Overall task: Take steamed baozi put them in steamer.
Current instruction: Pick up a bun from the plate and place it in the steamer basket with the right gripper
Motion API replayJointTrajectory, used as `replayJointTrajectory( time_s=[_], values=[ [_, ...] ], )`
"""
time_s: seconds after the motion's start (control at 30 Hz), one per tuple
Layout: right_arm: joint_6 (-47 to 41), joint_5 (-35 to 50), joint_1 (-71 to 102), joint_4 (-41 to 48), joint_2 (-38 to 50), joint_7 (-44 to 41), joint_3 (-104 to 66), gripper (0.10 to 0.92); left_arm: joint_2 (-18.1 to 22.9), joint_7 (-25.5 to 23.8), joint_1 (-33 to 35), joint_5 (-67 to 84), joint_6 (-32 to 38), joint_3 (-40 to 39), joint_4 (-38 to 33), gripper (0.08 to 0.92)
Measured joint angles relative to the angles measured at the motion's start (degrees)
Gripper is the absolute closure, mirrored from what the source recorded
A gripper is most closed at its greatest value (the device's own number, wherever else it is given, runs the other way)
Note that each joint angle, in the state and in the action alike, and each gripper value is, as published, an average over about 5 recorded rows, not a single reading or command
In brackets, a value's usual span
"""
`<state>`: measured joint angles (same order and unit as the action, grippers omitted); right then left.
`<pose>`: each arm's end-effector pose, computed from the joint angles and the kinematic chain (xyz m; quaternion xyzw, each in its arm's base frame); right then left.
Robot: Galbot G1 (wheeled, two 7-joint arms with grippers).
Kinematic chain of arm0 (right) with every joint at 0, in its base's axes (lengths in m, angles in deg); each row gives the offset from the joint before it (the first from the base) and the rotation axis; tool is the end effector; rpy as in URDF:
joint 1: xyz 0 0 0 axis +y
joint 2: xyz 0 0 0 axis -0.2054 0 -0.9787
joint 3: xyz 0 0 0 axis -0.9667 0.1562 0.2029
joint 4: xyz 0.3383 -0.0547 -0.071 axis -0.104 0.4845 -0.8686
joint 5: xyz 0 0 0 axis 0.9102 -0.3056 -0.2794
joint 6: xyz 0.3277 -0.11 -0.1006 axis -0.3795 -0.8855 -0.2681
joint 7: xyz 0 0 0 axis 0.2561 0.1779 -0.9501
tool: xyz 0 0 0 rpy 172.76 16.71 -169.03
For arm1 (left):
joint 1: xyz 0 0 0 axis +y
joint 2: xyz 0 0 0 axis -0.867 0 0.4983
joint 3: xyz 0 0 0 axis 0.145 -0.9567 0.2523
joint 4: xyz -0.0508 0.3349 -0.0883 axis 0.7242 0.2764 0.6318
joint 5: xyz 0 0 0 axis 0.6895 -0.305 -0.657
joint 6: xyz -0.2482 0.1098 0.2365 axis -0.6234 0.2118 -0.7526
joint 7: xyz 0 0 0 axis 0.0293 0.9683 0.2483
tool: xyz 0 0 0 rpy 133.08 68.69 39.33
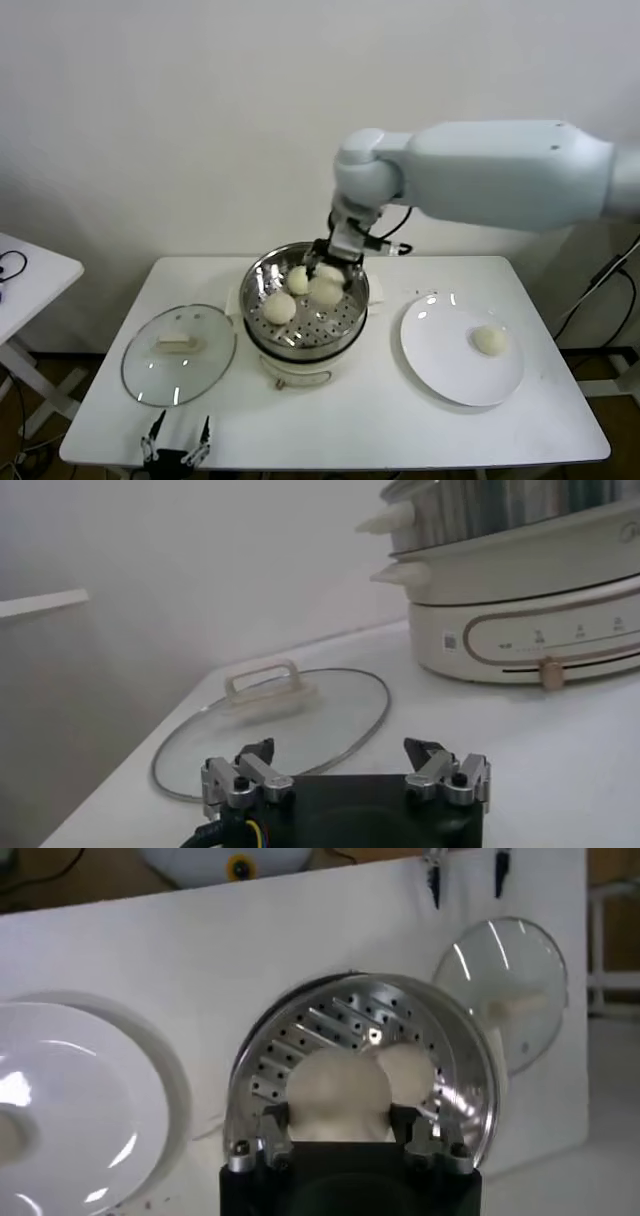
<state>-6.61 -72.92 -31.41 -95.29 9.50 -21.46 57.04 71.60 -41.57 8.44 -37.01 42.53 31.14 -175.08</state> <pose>0.4908 0.1806 -0.0024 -0.6626 0.1081 -0.7411 0.0114 0.0883 0.0872 -0.4483 0.0082 -0.9841 -0.1203 0.1300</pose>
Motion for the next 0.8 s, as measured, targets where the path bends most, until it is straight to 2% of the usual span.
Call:
replayJointTrajectory(
  time_s=[0.33,0.8],
  values=[
    [2.9,-7.0,7.4,4.6,-4.2,1.1,-0.3,0.364,0.3,0.0,-0.4,0.3,0.1,0.2,0.2,0.177],
    [5.3,-10.5,12.2,8.4,-7.0,2.2,-0.5,0.364,0.3,0.1,-0.5,0.3,0.2,0.2,0.5,0.177]
  ],
)
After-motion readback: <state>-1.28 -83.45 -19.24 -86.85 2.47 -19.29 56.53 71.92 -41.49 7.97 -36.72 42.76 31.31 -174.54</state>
